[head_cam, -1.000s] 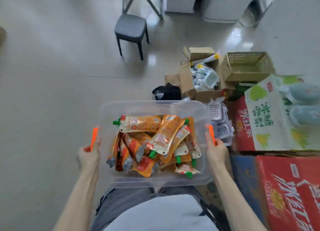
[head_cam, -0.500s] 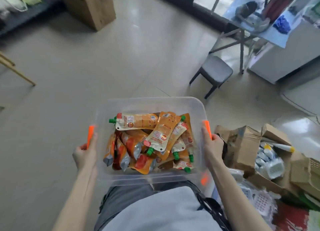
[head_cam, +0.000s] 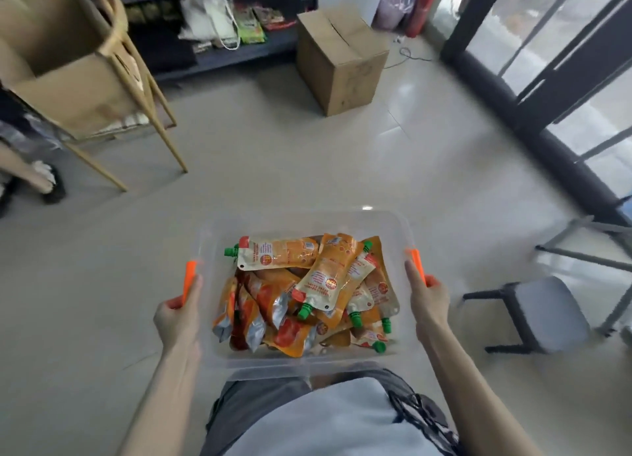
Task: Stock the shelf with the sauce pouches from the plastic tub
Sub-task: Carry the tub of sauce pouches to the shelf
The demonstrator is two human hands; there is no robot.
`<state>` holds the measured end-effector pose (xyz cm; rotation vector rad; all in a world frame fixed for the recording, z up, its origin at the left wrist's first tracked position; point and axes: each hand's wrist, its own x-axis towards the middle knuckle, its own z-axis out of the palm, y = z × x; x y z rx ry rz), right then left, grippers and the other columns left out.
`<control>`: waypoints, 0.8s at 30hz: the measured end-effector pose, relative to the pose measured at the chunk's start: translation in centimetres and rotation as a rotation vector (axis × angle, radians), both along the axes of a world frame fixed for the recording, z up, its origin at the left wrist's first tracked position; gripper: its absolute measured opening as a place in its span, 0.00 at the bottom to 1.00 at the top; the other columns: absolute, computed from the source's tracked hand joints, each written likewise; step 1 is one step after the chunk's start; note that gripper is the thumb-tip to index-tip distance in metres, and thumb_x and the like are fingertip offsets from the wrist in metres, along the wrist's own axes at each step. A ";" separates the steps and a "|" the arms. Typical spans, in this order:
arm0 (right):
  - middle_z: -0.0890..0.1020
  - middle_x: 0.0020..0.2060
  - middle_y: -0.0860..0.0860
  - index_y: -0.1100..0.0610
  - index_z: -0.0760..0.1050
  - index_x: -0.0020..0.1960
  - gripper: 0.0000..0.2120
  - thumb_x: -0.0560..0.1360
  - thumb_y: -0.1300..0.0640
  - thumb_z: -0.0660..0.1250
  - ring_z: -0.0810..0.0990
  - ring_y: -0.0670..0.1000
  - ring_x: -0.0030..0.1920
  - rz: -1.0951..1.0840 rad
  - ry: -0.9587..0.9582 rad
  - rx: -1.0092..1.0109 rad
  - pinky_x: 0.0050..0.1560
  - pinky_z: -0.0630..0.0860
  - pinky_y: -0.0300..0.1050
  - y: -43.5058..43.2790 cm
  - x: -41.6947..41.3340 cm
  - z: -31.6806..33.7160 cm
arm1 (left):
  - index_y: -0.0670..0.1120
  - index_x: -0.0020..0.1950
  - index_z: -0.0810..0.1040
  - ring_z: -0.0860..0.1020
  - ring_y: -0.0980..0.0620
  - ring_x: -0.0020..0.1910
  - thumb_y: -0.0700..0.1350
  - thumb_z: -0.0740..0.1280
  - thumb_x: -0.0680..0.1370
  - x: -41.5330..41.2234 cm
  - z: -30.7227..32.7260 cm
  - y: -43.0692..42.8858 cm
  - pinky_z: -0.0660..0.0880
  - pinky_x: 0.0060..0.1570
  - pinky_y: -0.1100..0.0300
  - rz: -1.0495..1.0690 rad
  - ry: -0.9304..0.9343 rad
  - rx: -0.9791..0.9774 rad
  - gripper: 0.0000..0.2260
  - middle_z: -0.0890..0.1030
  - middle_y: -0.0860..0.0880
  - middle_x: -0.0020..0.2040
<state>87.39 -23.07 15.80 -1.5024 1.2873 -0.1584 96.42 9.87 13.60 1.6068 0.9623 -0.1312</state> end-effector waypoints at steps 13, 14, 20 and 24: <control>0.68 0.29 0.52 0.58 0.68 0.35 0.21 0.73 0.42 0.67 0.67 0.50 0.31 0.247 0.026 0.015 0.32 0.64 0.44 -0.5 36.0 -0.2 | 0.44 0.32 0.68 0.65 0.52 0.30 0.56 0.72 0.71 27.1 -0.1 0.0 0.64 0.30 0.61 0.246 -0.004 0.015 0.20 0.67 0.49 0.31; 0.67 0.29 0.52 0.58 0.67 0.34 0.22 0.73 0.42 0.67 0.67 0.50 0.31 0.233 0.027 0.017 0.32 0.64 0.44 -0.2 38.6 -0.3 | 0.44 0.32 0.68 0.65 0.53 0.30 0.56 0.72 0.71 29.8 -0.1 0.3 0.64 0.31 0.61 0.236 -0.002 0.013 0.20 0.67 0.49 0.31; 0.67 0.29 0.51 0.60 0.69 0.37 0.21 0.74 0.42 0.66 0.67 0.49 0.31 0.145 0.053 0.016 0.31 0.63 0.43 0.4 51.6 0.7 | 0.45 0.31 0.65 0.64 0.52 0.30 0.56 0.72 0.70 45.5 1.9 0.9 0.63 0.32 0.59 0.138 0.000 0.035 0.22 0.65 0.49 0.30; 0.68 0.31 0.52 0.62 0.70 0.41 0.23 0.74 0.40 0.66 0.67 0.49 0.31 0.094 0.051 0.010 0.31 0.63 0.44 -0.2 60.2 1.1 | 0.45 0.31 0.66 0.66 0.51 0.32 0.55 0.73 0.70 55.6 2.4 0.1 0.64 0.32 0.60 0.127 -0.034 0.018 0.21 0.68 0.48 0.31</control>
